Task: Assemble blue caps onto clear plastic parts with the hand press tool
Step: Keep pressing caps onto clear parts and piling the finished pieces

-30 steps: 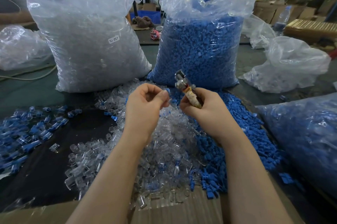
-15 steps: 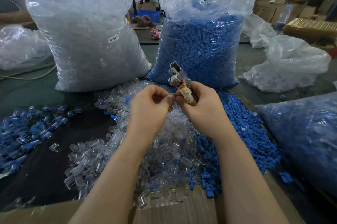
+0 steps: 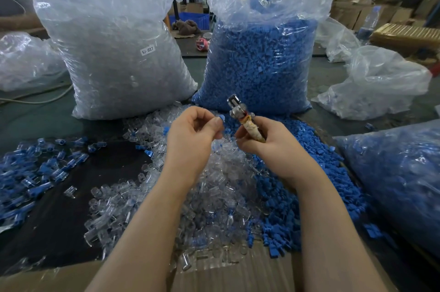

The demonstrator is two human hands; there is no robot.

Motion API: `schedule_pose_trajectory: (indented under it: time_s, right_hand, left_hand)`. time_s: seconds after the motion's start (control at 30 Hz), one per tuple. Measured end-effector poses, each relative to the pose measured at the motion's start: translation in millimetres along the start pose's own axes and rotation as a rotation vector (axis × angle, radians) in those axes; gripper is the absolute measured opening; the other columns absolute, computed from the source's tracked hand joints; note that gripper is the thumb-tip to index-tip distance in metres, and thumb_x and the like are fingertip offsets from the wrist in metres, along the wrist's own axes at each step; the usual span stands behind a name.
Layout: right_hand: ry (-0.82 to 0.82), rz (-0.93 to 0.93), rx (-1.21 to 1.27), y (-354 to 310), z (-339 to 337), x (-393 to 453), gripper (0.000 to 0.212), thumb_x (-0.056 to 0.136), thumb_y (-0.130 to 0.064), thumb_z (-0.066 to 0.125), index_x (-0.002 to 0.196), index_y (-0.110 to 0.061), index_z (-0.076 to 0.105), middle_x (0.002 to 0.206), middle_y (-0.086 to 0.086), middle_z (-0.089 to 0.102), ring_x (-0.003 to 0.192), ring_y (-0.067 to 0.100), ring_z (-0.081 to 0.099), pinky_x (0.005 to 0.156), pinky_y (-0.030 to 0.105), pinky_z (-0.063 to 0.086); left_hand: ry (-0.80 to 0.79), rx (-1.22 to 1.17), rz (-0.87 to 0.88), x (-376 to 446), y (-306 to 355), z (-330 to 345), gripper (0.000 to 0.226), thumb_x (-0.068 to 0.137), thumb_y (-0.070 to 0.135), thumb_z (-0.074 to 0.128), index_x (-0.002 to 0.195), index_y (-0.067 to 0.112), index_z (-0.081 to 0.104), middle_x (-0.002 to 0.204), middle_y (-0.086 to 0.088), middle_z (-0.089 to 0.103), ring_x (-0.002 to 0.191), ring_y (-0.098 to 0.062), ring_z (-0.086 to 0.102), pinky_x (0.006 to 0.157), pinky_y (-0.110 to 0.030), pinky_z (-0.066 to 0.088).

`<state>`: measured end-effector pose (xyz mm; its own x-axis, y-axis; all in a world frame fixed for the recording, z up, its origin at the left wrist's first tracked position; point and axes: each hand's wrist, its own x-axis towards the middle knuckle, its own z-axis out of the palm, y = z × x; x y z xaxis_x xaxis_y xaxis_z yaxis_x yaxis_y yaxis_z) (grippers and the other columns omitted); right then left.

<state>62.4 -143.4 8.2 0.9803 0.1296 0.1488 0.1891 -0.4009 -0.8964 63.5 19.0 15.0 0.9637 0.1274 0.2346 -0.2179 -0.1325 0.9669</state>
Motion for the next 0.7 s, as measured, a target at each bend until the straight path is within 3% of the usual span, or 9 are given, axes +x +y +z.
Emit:
schedule_pose_trajectory:
  time_s: [0.17,0.33,0.5,0.63,0.7]
  right_hand:
    - [-0.133,0.047,-0.015,1.8,-2.5,-0.7,0.013,0.074,-0.021,0.067,0.087,-0.020,0.065,0.076,-0.006,0.063,0.073,0.013,0.057,0.077,0.037,0.049]
    - [-0.171,0.040,-0.035,0.6,-1.3,-0.5,0.015,0.074,-0.022,0.067,0.089,-0.019,0.065,0.079,-0.004,0.063,0.071,0.011,0.056,0.073,0.037,0.049]
    - [0.013,-0.043,-0.042,-1.0,4.3,1.8,0.005,0.083,-0.015,0.068,0.084,-0.013,0.064,0.075,0.008,0.063,0.066,0.014,0.053,0.067,0.042,0.049]
    - [0.157,-0.129,-0.043,-4.2,12.2,5.6,0.008,0.086,-0.023,0.068,0.083,-0.018,0.063,0.065,-0.009,0.059,0.058,0.005,0.049,0.058,0.028,0.043]
    - [0.184,-0.159,-0.078,-5.6,15.1,6.9,0.007,0.087,-0.024,0.069,0.085,-0.020,0.063,0.068,-0.012,0.062,0.061,0.005,0.052,0.059,0.028,0.046]
  left_hand:
    - [-0.009,-0.072,0.005,0.6,2.4,-2.5,0.015,0.093,0.000,0.060,0.080,0.009,0.060,0.070,-0.001,0.065,0.061,-0.001,0.062,0.065,-0.014,0.052]
    - [-0.016,-0.077,0.007,1.5,3.2,-4.1,0.015,0.093,0.000,0.060,0.080,0.009,0.060,0.068,0.003,0.064,0.060,0.000,0.062,0.063,-0.012,0.050]
    - [-0.008,0.009,-0.007,1.6,1.3,-4.4,0.011,0.091,0.005,0.065,0.081,0.010,0.062,0.070,0.000,0.067,0.063,-0.005,0.063,0.069,-0.022,0.055]
    - [0.000,0.134,-0.011,-1.1,2.2,-0.2,0.015,0.089,0.012,0.069,0.076,0.015,0.062,0.069,-0.002,0.069,0.070,-0.021,0.067,0.073,-0.036,0.056]
    - [-0.007,0.153,-0.024,-2.4,4.0,1.6,0.018,0.089,0.012,0.068,0.074,0.018,0.061,0.068,-0.001,0.069,0.074,-0.024,0.067,0.074,-0.039,0.056]
